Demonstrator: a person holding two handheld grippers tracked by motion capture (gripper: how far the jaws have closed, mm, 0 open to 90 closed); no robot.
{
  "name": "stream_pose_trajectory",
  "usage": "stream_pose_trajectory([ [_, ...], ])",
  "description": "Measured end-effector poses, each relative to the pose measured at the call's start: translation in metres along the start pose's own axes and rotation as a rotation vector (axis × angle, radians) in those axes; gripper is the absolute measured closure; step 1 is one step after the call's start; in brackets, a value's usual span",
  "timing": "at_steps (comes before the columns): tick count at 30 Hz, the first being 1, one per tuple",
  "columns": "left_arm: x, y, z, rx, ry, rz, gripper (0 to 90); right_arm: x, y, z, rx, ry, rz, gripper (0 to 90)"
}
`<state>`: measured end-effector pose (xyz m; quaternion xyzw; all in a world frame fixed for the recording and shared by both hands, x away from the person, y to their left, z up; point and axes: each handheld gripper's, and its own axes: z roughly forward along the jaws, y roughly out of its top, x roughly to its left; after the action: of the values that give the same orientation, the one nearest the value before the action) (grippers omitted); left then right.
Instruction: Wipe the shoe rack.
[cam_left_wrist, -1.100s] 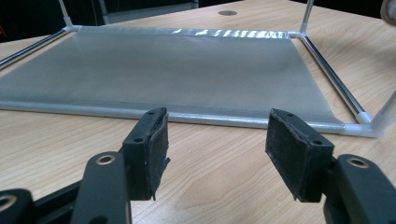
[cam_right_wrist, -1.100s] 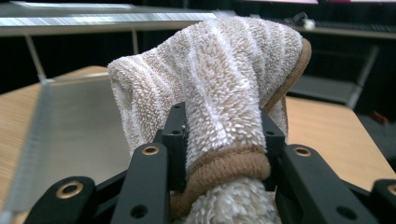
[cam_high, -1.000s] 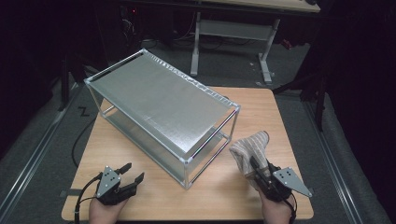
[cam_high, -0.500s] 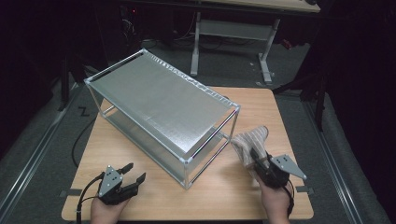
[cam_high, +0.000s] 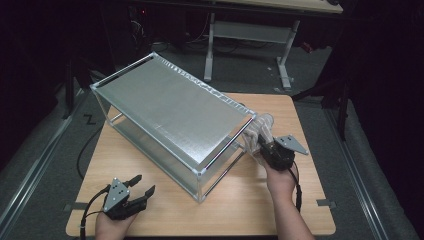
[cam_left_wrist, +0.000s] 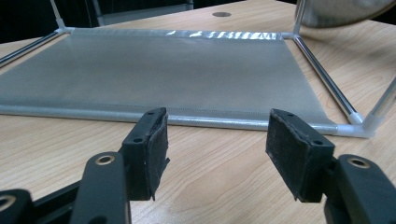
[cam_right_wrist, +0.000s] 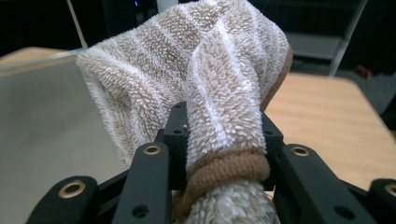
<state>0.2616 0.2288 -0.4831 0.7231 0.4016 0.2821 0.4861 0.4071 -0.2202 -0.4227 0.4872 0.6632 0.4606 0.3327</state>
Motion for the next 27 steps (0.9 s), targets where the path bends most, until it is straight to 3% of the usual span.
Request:
stream_pose_trajectory([
  [10,-0.002,0.000,0.000,-0.003,-0.003,0.002,38.9,0.000,-0.039,0.016,0.124,-0.017,-0.020,66.9],
  [15,-0.002,0.000,0.001,-0.002,-0.003,0.002,38.9,0.006,-0.054,0.021,0.193,-0.015,-0.057,67.0],
  [20,-0.003,0.000,0.001,0.001,-0.006,0.008,38.9,0.008,-0.063,0.024,0.250,-0.017,-0.060,67.3],
  [24,-0.002,0.000,0.001,-0.002,-0.003,0.002,38.8,0.008,-0.066,0.025,0.257,-0.016,-0.052,67.4],
  [27,-0.002,0.000,0.001,-0.003,-0.003,0.001,38.9,0.010,-0.064,0.022,0.227,-0.013,-0.056,67.4],
])
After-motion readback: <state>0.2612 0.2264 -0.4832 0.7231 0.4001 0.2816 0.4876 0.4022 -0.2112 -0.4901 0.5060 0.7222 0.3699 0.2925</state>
